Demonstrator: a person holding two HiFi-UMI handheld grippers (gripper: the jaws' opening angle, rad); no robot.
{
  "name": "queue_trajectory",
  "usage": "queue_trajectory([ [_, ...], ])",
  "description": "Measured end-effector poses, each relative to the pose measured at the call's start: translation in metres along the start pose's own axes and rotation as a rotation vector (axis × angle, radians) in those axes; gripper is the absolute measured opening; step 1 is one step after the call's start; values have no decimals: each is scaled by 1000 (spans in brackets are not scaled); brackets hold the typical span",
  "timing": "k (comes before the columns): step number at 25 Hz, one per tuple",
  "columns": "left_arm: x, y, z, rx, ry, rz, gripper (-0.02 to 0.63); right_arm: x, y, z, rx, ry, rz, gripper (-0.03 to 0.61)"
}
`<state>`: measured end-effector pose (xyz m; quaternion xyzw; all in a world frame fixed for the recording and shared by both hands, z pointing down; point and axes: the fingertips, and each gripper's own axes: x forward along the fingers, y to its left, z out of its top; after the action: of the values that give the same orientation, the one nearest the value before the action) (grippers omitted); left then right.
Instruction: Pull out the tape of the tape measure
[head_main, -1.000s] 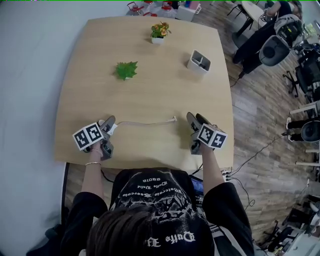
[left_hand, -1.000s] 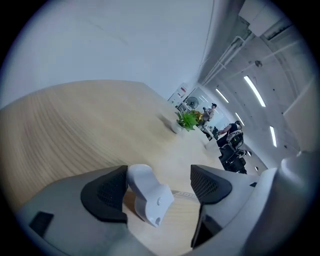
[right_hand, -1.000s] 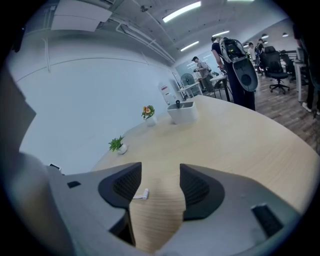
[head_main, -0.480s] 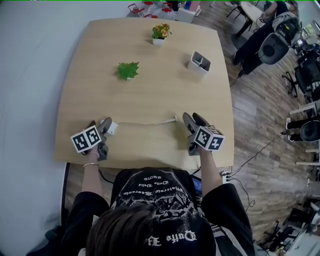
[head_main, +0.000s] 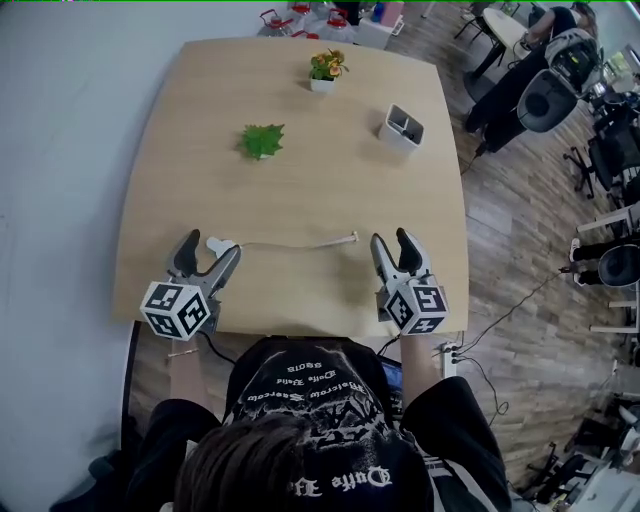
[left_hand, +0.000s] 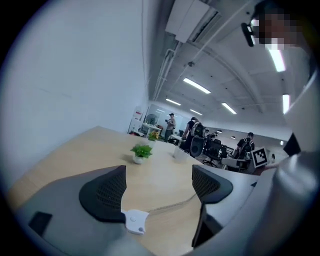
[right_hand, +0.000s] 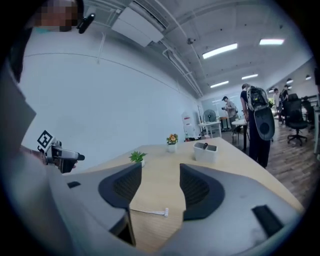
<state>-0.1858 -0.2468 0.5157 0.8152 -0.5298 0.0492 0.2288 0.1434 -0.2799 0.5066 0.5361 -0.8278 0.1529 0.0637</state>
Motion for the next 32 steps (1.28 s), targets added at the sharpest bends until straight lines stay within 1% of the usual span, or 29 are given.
queue_trajectory([
  [2, -11, -19, 13, 94, -56, -27, 420, -13, 8, 8, -54, -44, -36, 250],
  [4, -23, -36, 17, 149, -85, -50, 420, -28, 18, 12, -102, -72, -67, 250],
  [7, -35, -49, 8, 185, -83, -59, 420, -44, 36, 2, -166, -56, -70, 250],
  [8, -38, -51, 4, 194, -80, -56, 420, -47, 41, -3, -179, -45, -64, 221],
  [12, -44, -50, 0, 194, -96, -66, 420, -50, 53, -11, -167, -44, -61, 218],
  [14, -46, -52, 4, 194, -108, -77, 419, -52, 55, -7, -180, -59, -69, 139],
  [15, -47, -53, 6, 198, -110, -75, 413, -53, 57, -5, -188, -60, -60, 82],
  [16, -49, -53, 7, 201, -113, -69, 392, -53, 61, -5, -194, -55, -35, 27],
  [17, -50, -53, 8, 197, -118, -60, 345, -53, 68, -6, -198, -43, 5, 12],
  [18, -52, -53, 8, 185, -125, -50, 286, -53, 74, -8, -201, -33, 45, 11],
  [19, -54, -52, 8, 168, -133, -43, 211, -53, 79, -9, -204, -28, 72, 6],
  [20, -55, -53, 7, 148, -139, -40, 121, -54, 82, -9, -207, -27, 85, 6],
  [21, -56, -54, 6, 123, -143, -47, 58, -54, 83, -8, -209, -30, 89, 6],
  [22, -57, -55, 5, 95, -147, -62, 14, -54, 84, -8, -212, -33, 90, 6],
  [24, -59, -56, 2, 57, -149, -81, 3, -53, 87, -6, -231, -34, 91, 5],
  [25, -58, -56, 0, 67, -141, -75, 3, -53, 87, -6, -241, -34, 87, 5],
  [29, -51, -56, -9, 204, -86, 0, 3, -52, 79, -1, -244, -51, 53, 5],
  [32, -45, -57, -13, 267, -58, 28, 3, -49, 76, 1, -241, -54, 48, 5],
])
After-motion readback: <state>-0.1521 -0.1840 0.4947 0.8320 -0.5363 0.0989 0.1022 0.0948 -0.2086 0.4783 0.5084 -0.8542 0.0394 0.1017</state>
